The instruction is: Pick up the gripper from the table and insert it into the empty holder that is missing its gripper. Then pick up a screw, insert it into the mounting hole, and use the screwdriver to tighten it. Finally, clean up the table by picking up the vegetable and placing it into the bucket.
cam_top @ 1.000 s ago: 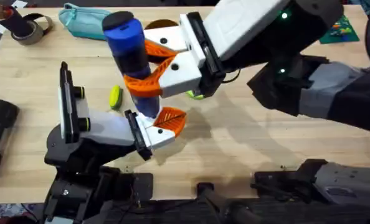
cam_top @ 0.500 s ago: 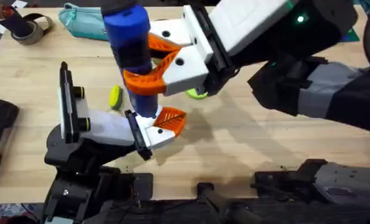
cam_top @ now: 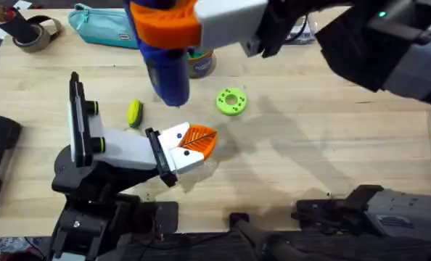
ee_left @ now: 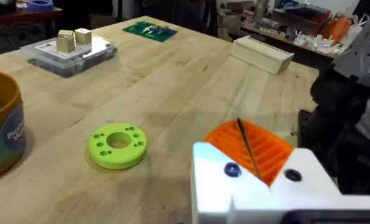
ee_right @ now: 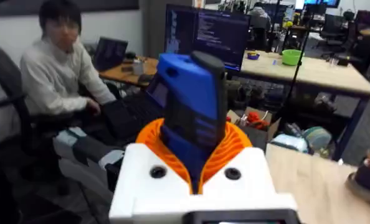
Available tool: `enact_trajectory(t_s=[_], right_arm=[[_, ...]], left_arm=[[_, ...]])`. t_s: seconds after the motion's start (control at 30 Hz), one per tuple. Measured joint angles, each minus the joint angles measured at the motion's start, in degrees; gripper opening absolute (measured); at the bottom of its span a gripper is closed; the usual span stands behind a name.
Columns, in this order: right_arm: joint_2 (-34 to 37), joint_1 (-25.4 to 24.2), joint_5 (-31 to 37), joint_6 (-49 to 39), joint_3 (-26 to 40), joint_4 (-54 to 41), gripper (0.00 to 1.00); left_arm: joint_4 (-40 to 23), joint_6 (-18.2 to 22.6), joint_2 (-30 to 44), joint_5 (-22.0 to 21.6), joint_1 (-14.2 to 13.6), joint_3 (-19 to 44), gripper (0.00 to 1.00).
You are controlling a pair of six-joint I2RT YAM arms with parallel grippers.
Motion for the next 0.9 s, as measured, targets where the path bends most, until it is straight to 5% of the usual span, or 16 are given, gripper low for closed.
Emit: enact_trajectory(t_s=[0.9], right_arm=[[-0.2,3.3,-1.5,-3.8,-2.0,-3.2,0.036]], left_arm=[[0.0,0.0,0.0,0.0,0.0,0.0,0.013]])
